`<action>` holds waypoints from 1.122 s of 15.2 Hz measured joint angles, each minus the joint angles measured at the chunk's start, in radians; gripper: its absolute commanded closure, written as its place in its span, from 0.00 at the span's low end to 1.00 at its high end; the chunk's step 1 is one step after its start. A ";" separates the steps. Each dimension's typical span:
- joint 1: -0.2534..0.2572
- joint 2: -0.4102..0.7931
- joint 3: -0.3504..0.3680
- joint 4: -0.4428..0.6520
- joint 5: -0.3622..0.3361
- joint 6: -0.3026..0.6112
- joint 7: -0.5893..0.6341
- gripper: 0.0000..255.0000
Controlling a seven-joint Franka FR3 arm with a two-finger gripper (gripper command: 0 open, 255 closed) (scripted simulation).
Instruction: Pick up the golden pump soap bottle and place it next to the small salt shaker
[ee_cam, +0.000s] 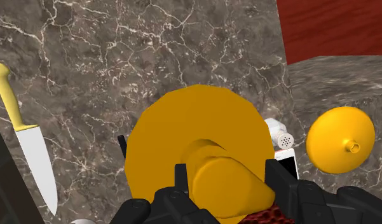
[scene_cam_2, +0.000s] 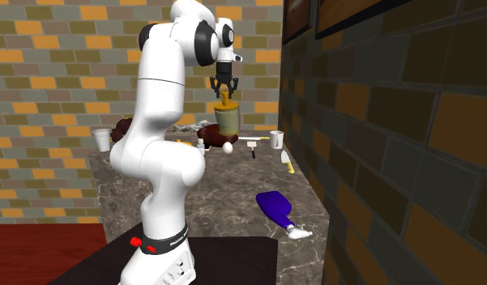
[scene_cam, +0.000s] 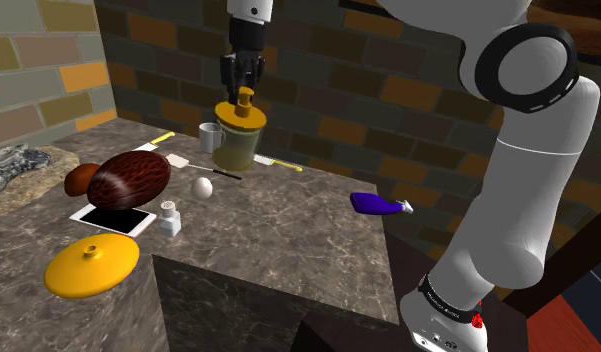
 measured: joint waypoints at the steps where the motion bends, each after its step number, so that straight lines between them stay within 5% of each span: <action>1: 0.001 0.004 0.000 -0.007 -0.001 0.011 0.001 1.00; 17: -0.007 -0.018 -0.003 -0.253 0.004 0.235 -0.006 1.00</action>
